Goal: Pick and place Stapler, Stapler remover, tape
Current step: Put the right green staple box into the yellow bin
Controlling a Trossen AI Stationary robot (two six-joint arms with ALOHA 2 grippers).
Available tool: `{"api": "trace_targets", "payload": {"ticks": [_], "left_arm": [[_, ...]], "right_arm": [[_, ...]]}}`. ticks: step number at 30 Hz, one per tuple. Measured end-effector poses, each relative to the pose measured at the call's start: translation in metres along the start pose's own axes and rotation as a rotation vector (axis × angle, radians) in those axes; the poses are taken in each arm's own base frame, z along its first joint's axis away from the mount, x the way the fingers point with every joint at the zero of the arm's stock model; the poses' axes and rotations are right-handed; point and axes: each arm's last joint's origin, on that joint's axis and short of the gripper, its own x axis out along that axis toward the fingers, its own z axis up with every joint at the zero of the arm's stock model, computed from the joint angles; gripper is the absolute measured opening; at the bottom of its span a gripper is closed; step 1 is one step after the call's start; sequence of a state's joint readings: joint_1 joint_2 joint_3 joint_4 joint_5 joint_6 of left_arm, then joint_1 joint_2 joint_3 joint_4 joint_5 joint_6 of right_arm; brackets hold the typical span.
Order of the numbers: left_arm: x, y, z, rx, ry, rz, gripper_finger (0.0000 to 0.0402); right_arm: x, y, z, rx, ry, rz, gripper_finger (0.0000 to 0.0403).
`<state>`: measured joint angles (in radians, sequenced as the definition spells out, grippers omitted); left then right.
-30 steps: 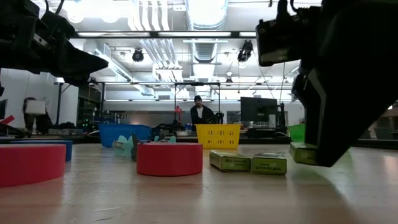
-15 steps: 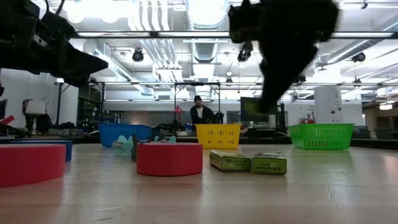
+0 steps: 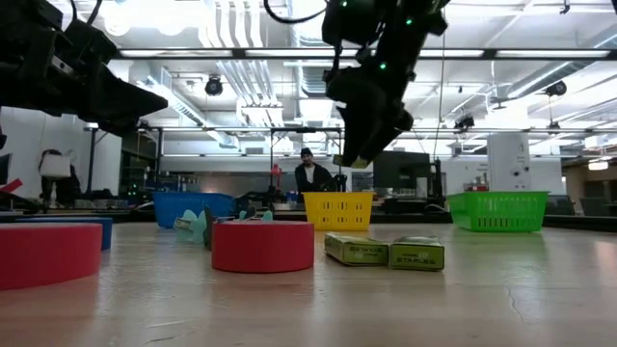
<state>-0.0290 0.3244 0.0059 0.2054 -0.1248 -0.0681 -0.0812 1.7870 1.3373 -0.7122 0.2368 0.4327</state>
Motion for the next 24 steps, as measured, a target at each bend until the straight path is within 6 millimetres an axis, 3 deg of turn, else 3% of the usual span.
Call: {"api": "trace_targets", "payload": {"ticks": [9, 14, 24], "left_arm": [[0.000, 0.000, 0.000, 0.000, 0.001, 0.000, 0.0035], [0.000, 0.000, 0.000, 0.000, 0.002, 0.000, 0.0035], [0.000, 0.000, -0.001, 0.001, 0.005, 0.000, 0.0035]], "right_arm": [[0.009, -0.056, 0.035, 0.125, -0.051, -0.040, 0.0238], [0.024, -0.080, 0.044, 0.254, -0.022, 0.062, 0.0238], [0.042, -0.090, 0.048, 0.297, 0.002, 0.046, 0.0241]]}}
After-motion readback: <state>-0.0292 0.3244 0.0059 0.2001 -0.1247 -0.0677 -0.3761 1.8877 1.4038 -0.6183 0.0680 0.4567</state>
